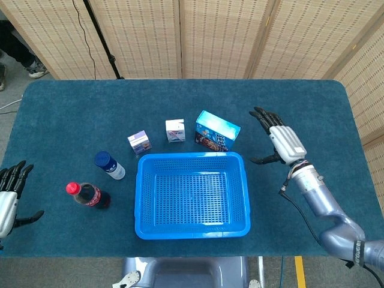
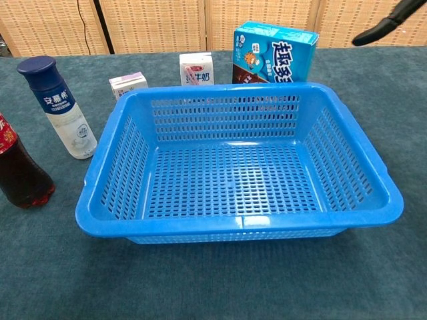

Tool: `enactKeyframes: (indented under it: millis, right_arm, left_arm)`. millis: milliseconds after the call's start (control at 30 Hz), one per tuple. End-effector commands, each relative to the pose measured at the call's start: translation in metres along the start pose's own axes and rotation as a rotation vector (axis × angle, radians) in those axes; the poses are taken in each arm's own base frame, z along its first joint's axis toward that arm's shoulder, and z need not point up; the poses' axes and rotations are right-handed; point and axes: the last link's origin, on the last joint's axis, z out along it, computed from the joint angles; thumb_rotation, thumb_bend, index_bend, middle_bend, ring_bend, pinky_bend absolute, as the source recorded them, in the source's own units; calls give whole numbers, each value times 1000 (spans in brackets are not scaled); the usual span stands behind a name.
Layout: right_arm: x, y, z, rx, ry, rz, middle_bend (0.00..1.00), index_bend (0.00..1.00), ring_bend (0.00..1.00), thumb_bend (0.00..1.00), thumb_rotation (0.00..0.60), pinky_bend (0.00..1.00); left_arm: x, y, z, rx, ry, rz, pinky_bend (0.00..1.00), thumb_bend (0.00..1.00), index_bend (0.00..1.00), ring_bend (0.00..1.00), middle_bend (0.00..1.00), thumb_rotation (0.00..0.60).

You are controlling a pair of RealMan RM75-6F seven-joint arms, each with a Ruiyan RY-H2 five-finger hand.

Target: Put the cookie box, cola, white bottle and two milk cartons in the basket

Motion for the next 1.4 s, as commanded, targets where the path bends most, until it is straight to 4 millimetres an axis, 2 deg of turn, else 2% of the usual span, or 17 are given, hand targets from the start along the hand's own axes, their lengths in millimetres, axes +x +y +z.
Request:
enactKeyframes:
  millis: [33, 300, 533, 600, 633, 700, 767, 800, 867, 933, 967, 1067, 1233, 1400]
  right_arm:
    - [-20, -23, 33, 9, -62, -2, 0, 0, 0, 0, 600, 0]
    - [-45, -35, 80, -46, -119, -3, 0, 0, 0, 0, 600, 0]
    - [-57, -34, 101, -86, -139, -11, 0, 0, 0, 0, 600, 3]
    - [-60, -33, 105, -94, -136, -6, 15, 8, 16, 0, 600, 98]
    - [-61, -32, 107, -98, -128, -3, 46, 29, 48, 0, 600, 160]
    - [-63, -31, 110, -100, -105, 1, 233, 179, 244, 0, 600, 354]
    - [-67, -31, 111, -105, -97, 29, 407, 338, 422, 33, 600, 452]
    - [-68, -30, 112, -104, -98, 39, 480, 411, 491, 83, 600, 486]
    - [-69, -29, 112, -100, -98, 41, 560, 493, 561, 204, 600, 517]
    - [-68, -28, 113, -87, -87, 18, 605, 543, 599, 317, 600, 534]
    - [-67, -28, 113, -79, -77, 13, 623, 566, 612, 379, 600, 540]
    - [-60, -30, 111, -44, -38, 30, 640, 586, 621, 435, 600, 545]
    - [-35, -37, 102, 36, 33, 4, 642, 587, 622, 444, 600, 548]
    - [2, -51, 81, 118, 101, 21, 642, 587, 623, 444, 600, 548]
  left_arm:
    - [0, 0, 4, 12, -2, -1, 0, 73, 0, 0, 0, 600]
    - [0, -4, 11, 40, -8, -5, 0, 74, 0, 0, 0, 600]
    - [2, -8, 14, 57, -5, -15, 0, 73, 0, 0, 0, 600]
    - [2, -9, 14, 60, -6, -17, 0, 73, 0, 0, 0, 600]
    - [2, -9, 15, 61, -7, -18, 0, 73, 0, 0, 0, 600]
    - [2, -10, 15, 63, -7, -19, 0, 73, 0, 0, 0, 600]
    - [2, -10, 16, 69, -7, -23, 0, 74, 0, 0, 0, 600]
    - [2, -10, 17, 70, -6, -23, 0, 73, 0, 0, 0, 600]
    - [1, -10, 17, 70, -9, -22, 0, 73, 0, 0, 0, 600]
    - [1, -10, 17, 69, -12, -21, 0, 73, 0, 0, 0, 600]
    - [1, -10, 17, 68, -13, -21, 0, 73, 0, 0, 0, 600]
    - [1, -9, 17, 69, -13, -23, 0, 73, 0, 0, 0, 600]
    - [0, -9, 16, 64, -16, -22, 0, 73, 0, 0, 0, 600]
    - [-1, -7, 16, 55, -21, -22, 0, 74, 0, 0, 0, 600]
